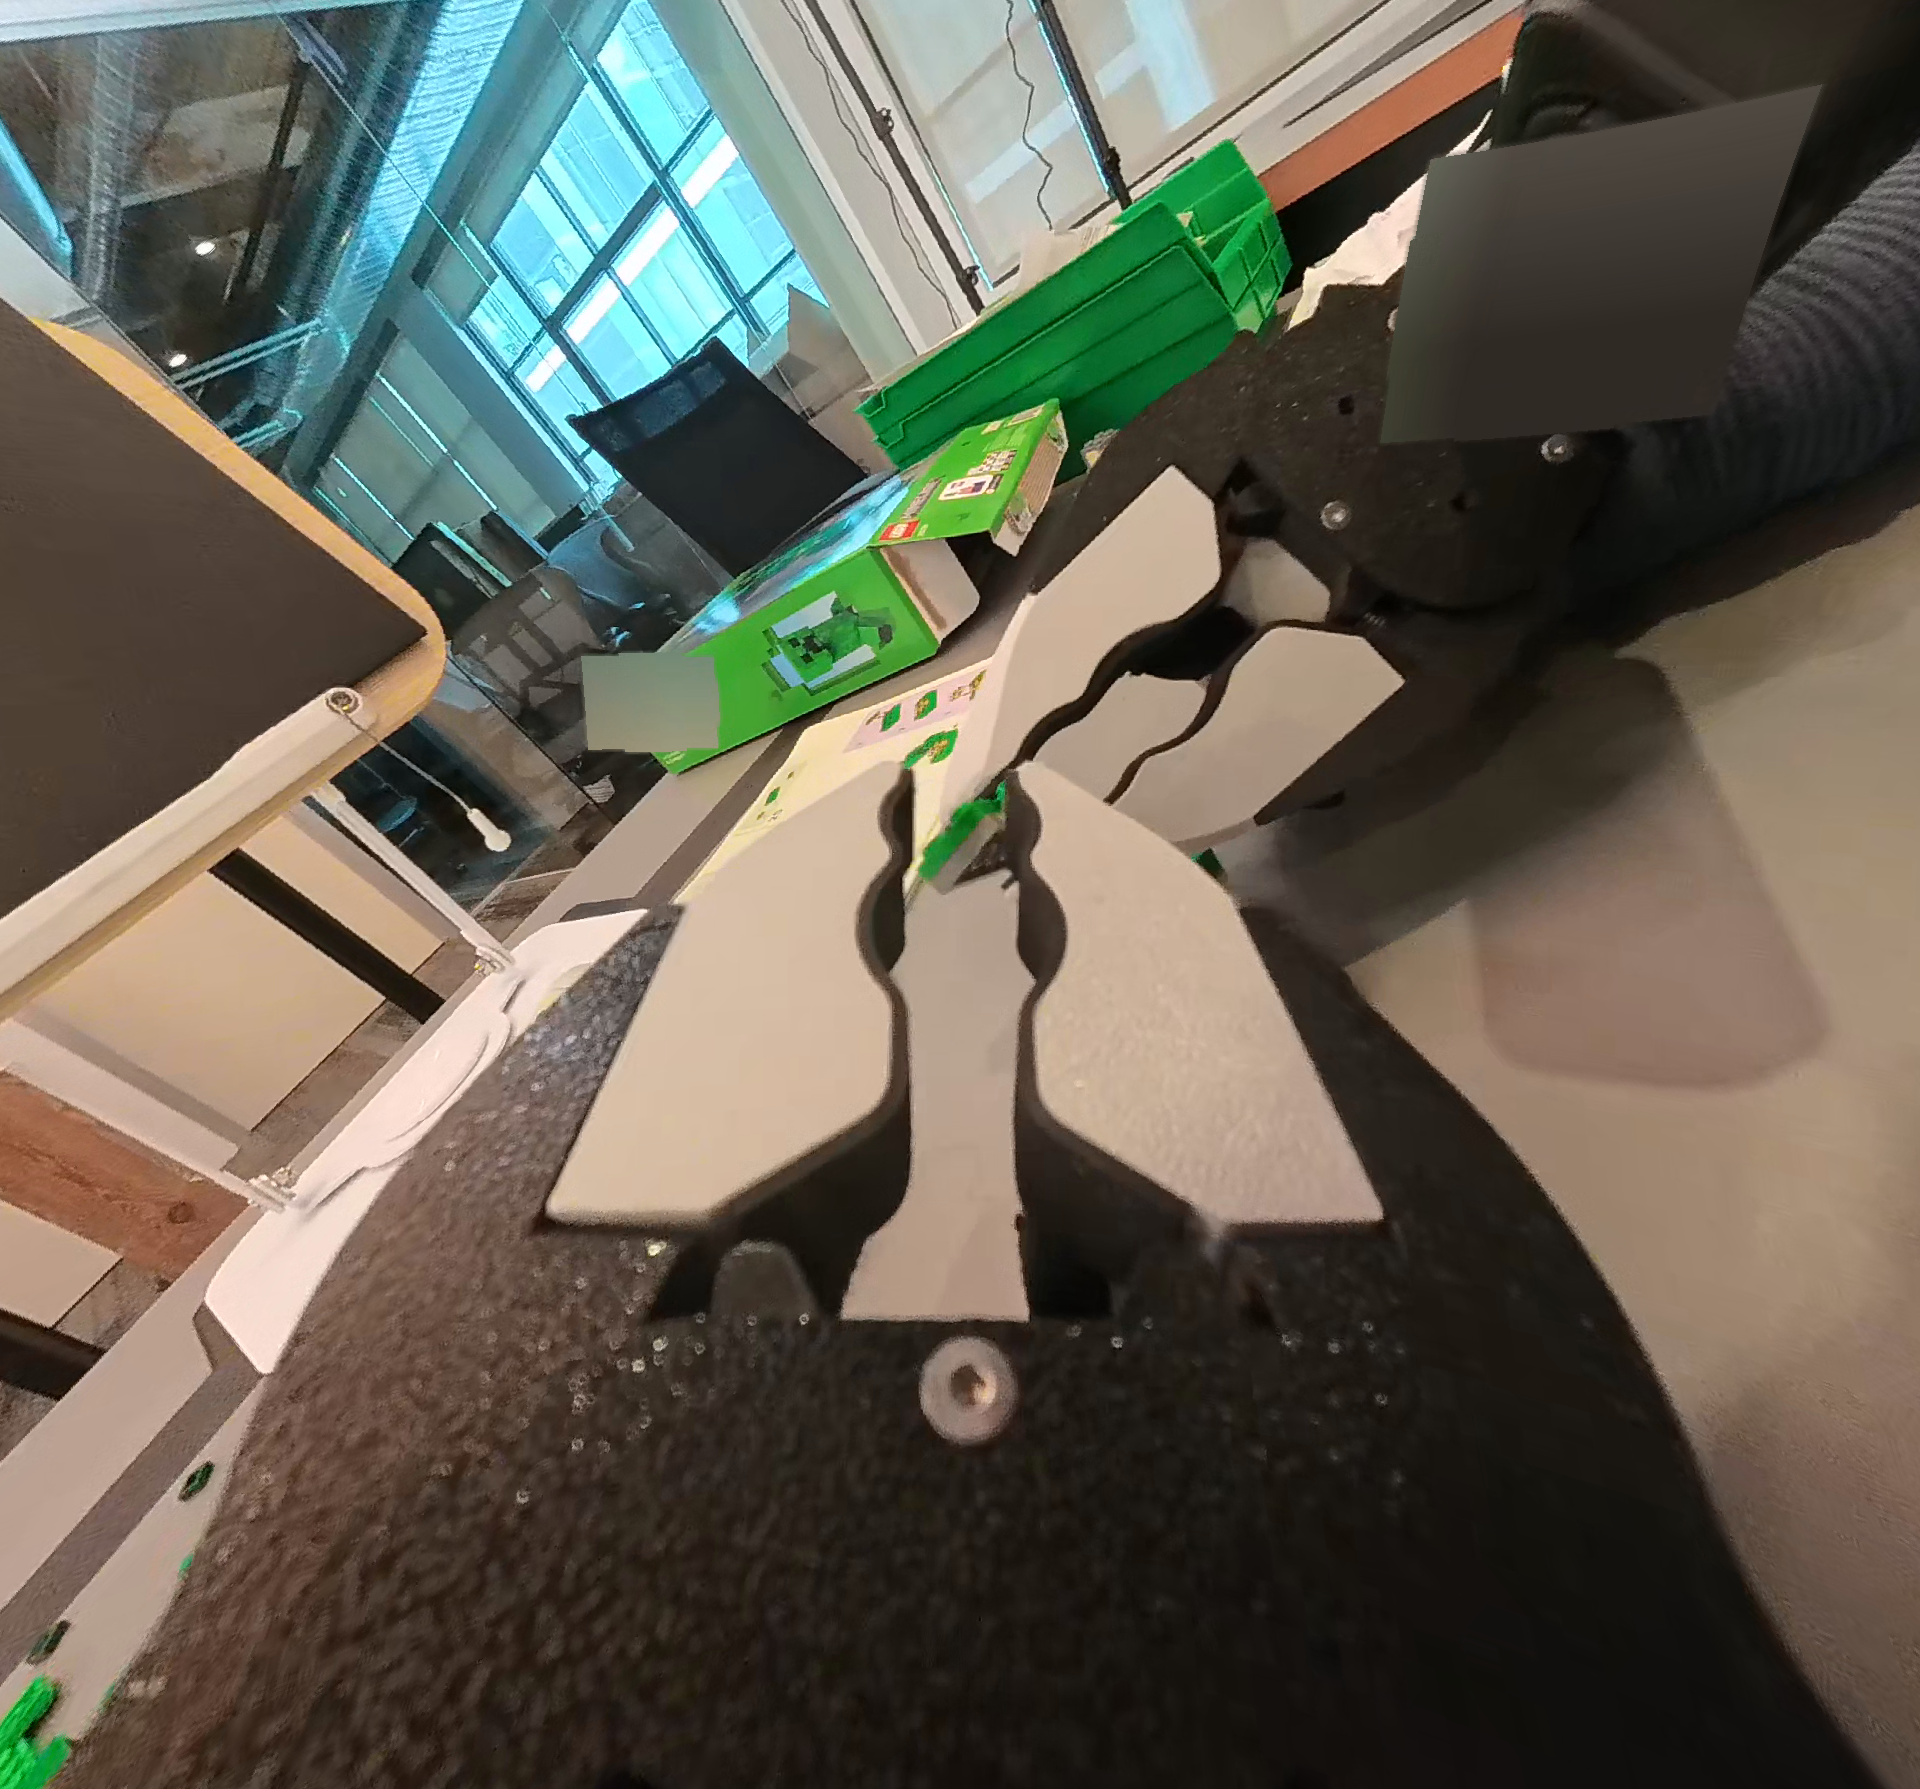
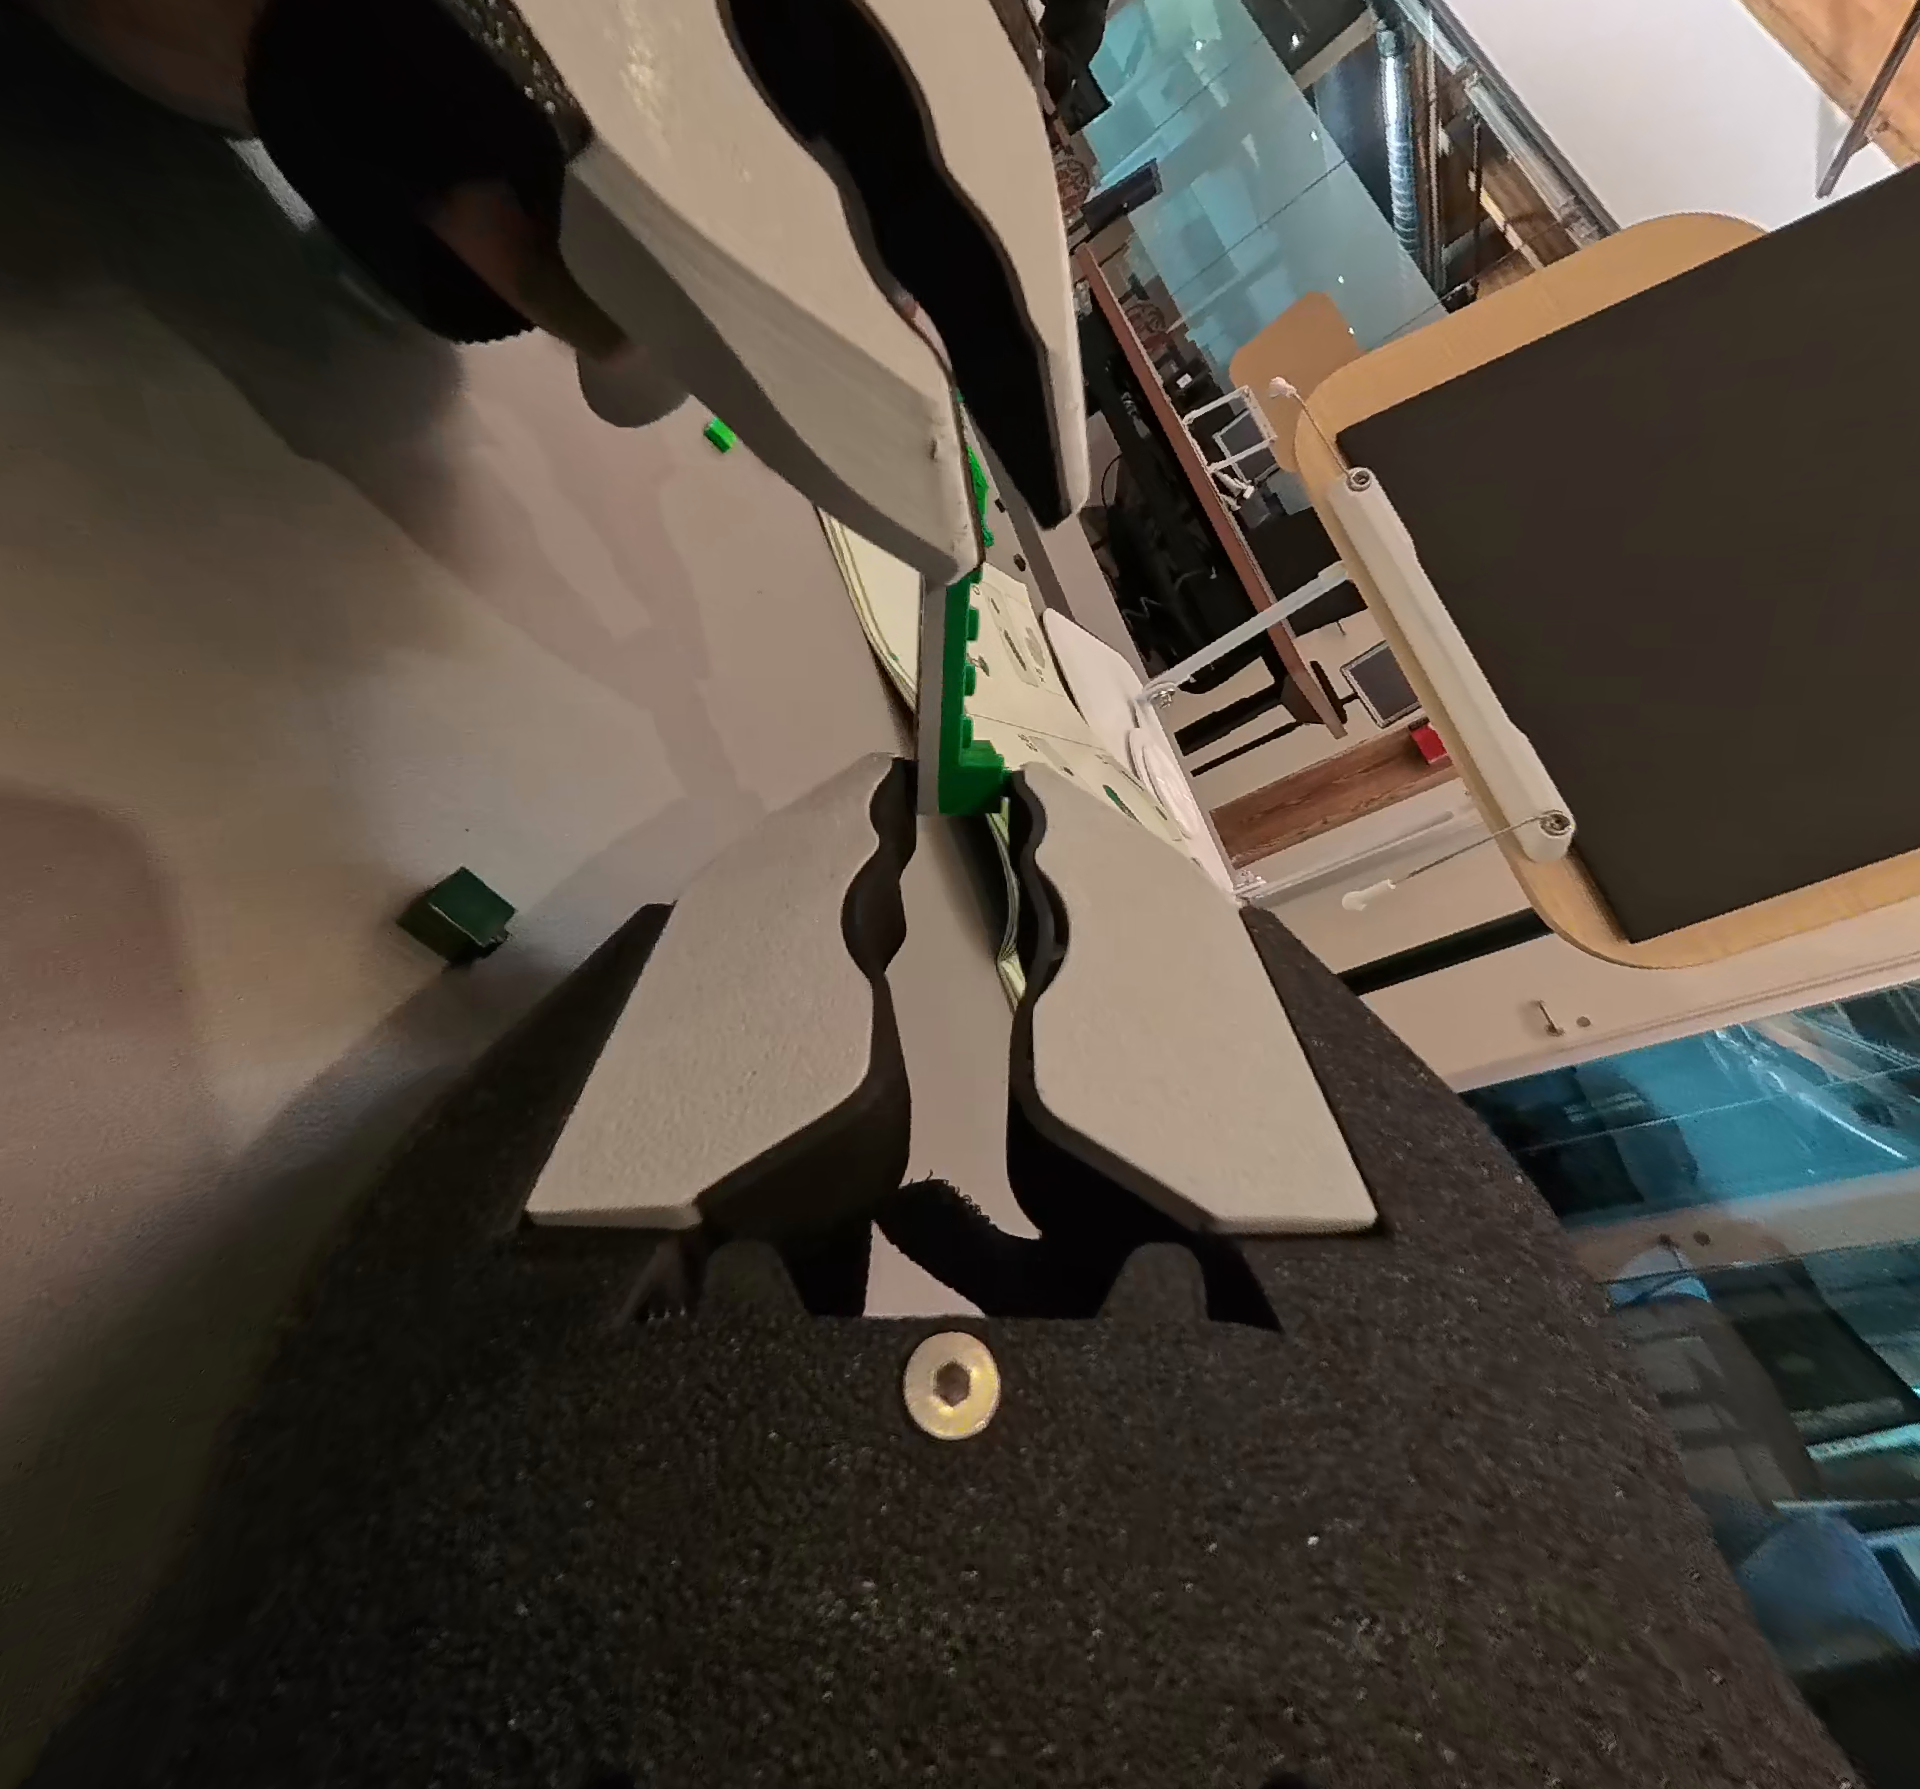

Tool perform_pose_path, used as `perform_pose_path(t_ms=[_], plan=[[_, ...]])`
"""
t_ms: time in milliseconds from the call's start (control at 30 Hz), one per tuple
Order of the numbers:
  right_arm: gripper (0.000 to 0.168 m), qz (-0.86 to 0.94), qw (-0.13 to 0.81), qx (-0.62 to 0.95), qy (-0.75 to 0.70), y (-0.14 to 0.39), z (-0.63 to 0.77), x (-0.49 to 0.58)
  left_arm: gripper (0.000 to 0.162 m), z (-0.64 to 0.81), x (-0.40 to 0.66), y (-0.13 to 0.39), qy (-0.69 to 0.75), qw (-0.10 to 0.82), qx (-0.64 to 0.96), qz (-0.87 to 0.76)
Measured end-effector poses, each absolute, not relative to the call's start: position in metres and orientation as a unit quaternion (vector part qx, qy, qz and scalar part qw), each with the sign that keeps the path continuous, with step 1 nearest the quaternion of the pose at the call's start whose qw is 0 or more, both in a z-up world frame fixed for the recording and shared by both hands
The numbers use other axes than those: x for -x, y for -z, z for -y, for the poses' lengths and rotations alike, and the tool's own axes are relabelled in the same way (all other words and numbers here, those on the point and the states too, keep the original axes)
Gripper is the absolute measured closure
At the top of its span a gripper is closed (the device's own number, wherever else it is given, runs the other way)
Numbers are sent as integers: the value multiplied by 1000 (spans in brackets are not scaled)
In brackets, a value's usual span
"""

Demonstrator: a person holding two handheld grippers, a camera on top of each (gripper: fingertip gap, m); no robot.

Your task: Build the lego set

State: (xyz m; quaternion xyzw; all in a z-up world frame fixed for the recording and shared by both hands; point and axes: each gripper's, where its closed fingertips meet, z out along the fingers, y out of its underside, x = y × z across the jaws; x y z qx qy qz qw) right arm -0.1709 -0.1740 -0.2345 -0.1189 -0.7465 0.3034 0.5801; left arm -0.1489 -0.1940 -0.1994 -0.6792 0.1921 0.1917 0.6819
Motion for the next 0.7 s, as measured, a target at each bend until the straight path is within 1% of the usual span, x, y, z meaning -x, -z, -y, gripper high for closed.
perform_pose_path(t_ms=[133, 500, 533, 567, 700], plan=[[152, 744, 583, 117, -305, 233, 174, 170, 141, 193, 151, 200, -186, 683, 682, -184], [153, 740, 590, 118, -300, 231, 172, 171, 139, 193, 153, 201, -178, 684, 685, -177], [153, 740, 590, 118, -300, 231, 172, 171, 140, 192, 153, 201, -177, 684, 685, -178], [153, 741, 589, 117, -301, 231, 172, 171, 146, 193, 152, 201, -178, 684, 684, -181], [153, 742, 583, 117, -309, 232, 174, 169, 148, 193, 150, 201, -180, 685, 679, -191]])
